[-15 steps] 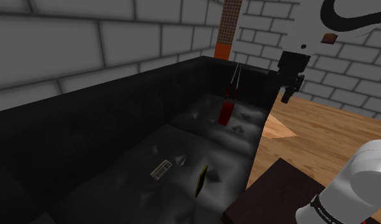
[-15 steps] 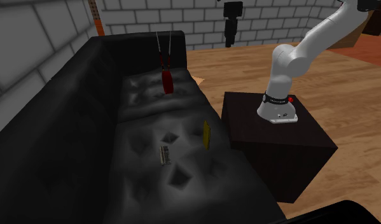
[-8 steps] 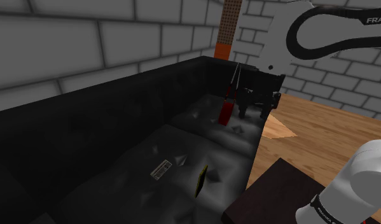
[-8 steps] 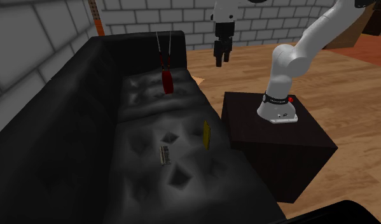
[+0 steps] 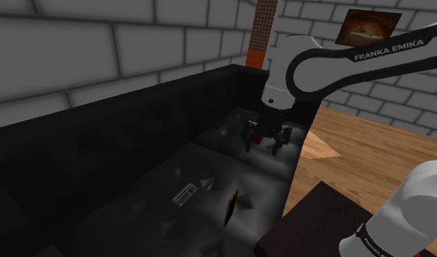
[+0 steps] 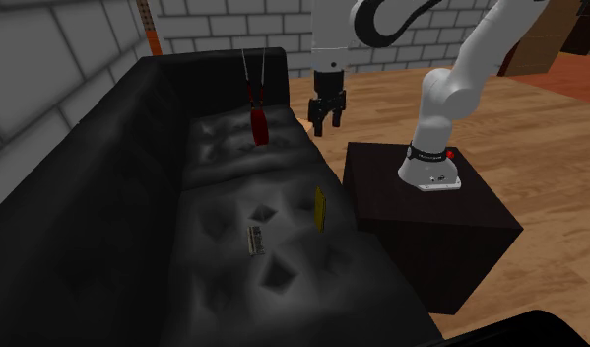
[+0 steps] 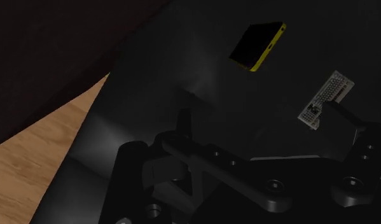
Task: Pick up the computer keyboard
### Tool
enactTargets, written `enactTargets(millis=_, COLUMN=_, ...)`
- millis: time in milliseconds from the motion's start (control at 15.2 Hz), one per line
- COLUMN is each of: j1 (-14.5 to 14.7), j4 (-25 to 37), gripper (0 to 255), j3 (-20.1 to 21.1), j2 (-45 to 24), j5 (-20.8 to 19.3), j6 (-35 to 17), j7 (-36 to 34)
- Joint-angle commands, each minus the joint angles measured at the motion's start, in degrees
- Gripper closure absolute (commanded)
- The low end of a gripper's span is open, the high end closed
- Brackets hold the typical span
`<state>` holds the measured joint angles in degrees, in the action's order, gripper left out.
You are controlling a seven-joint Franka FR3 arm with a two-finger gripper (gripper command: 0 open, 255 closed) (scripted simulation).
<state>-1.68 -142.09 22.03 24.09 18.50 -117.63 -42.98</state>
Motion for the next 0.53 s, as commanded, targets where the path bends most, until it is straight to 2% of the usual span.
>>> enactTargets(millis=0, j1=-0.4, j4=0.84, gripper=0, j3=2.21, j2=-4.25, j5=0.03, j6=-3.7, j7=-3.72)
enactTargets(millis=264, j1=-1.45, j4=3.78, gripper=0, j3=5.99, j2=-13.77, j5=-2.13, j6=-10.49, j7=-11.49)
enactTargets(millis=462, j1=-1.87, j4=6.79, gripper=0, j3=7.88, j2=-21.52, j5=-5.6, j6=-15.04, j7=-18.14)
